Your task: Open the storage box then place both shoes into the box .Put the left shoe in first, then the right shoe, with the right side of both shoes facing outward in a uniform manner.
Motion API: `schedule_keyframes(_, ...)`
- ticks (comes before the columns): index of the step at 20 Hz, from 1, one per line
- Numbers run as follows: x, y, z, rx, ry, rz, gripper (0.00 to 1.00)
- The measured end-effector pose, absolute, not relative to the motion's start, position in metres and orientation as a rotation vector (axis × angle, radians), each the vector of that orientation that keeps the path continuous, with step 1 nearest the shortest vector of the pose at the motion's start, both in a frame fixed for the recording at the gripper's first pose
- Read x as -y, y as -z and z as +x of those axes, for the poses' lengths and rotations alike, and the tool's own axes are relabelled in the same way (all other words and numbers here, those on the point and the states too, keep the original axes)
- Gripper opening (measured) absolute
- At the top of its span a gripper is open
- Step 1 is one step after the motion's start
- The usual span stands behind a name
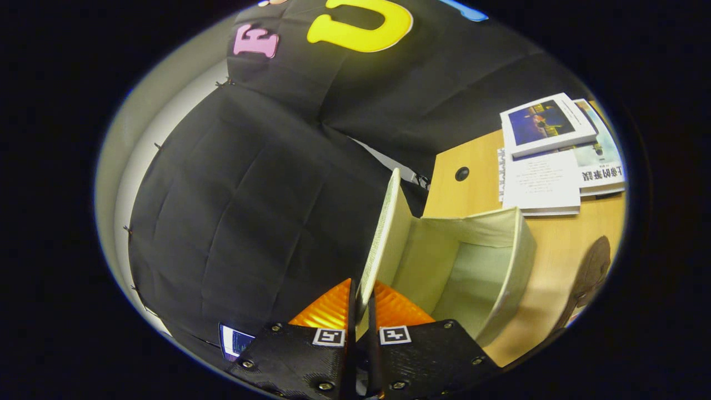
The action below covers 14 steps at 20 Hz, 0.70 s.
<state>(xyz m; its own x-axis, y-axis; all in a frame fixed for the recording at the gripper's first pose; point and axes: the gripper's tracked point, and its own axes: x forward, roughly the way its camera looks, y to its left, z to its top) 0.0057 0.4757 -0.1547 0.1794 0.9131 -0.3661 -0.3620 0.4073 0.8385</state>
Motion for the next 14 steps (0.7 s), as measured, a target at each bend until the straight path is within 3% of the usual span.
schedule_keyframes(14, -0.634, 0.148, -0.010, -1.066, -1.100, 0.656, 0.11)
